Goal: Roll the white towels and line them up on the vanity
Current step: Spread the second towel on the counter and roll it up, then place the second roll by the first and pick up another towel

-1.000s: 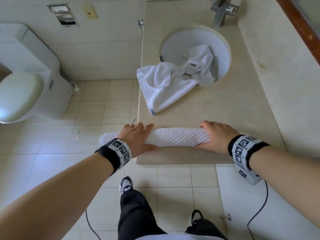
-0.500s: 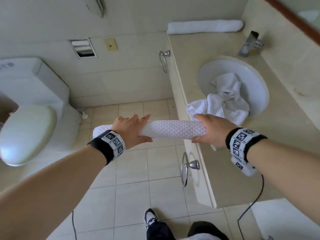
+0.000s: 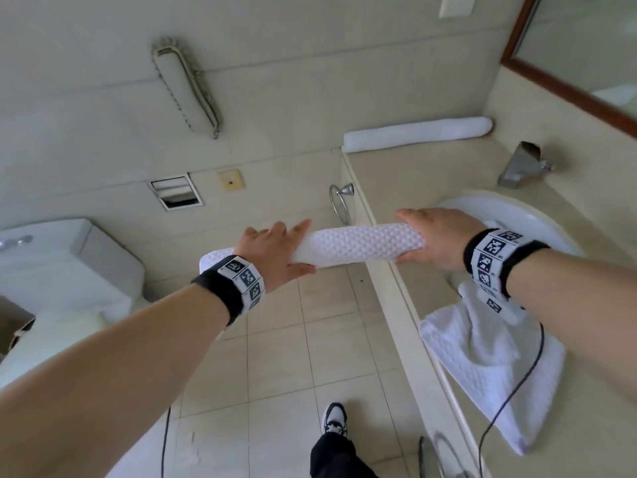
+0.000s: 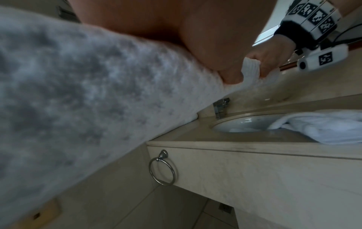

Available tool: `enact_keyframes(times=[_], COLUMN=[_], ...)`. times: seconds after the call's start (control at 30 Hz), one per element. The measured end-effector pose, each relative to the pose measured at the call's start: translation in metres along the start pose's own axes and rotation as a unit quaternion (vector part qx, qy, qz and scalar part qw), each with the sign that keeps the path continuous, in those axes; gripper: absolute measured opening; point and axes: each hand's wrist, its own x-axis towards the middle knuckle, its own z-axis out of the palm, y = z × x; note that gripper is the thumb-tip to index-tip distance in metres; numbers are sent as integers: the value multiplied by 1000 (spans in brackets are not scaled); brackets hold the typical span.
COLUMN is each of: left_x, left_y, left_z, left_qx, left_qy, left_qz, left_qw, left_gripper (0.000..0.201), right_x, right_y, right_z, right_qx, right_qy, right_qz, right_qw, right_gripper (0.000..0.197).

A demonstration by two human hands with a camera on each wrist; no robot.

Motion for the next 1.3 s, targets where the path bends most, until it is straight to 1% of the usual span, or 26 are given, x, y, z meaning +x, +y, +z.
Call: enact_keyframes(times=[0.1,0.2,0.33,0.47,0.7,0.77,0.9,0.97,1.07,1.17,1.3], left_x=[64,130,208,285,434,485,559,586,611,622,625], left_y=[-18,-31,-35,-31,-6,13,52,67,87,97,100], left_z=[3,8,17,22,37,38,41,45,53,61,67], left_qx=[6,8,-12,-6,-18,-5,13,23,42,56,59], left_qy=[5,3,-2,4,-21,-22,-36,-41,-53,-58,-44], left_qz=[7,16,35,60,92,98,103,106,118,130,122], left_qw=[1000,1000,999,998,995,995,994,993,991,988,990], left_gripper=[87,86,85,88,87,88,85,84,84,83,83], right_x=[62,115,163,201,279,306,339,350,358,358,363], right_y=[36,70,113,164,270,314,379,406,435,450,459], right_z=[1,1,0,1,20,25,31,38,54,73,85], right_qx=[-62,-99,-90,-74,-40,-30,15,35,41,54,86], right_qy=[10,2,-12,-30,-70,-84,-97,-91,-92,-96,-64], right_qz=[-6,14,56,91,157,192,285,315,327,326,328], right_qw=[998,995,994,993,984,977,954,944,940,939,939], right_gripper=[86,85,84,82,87,90,94,90,78,72,65])
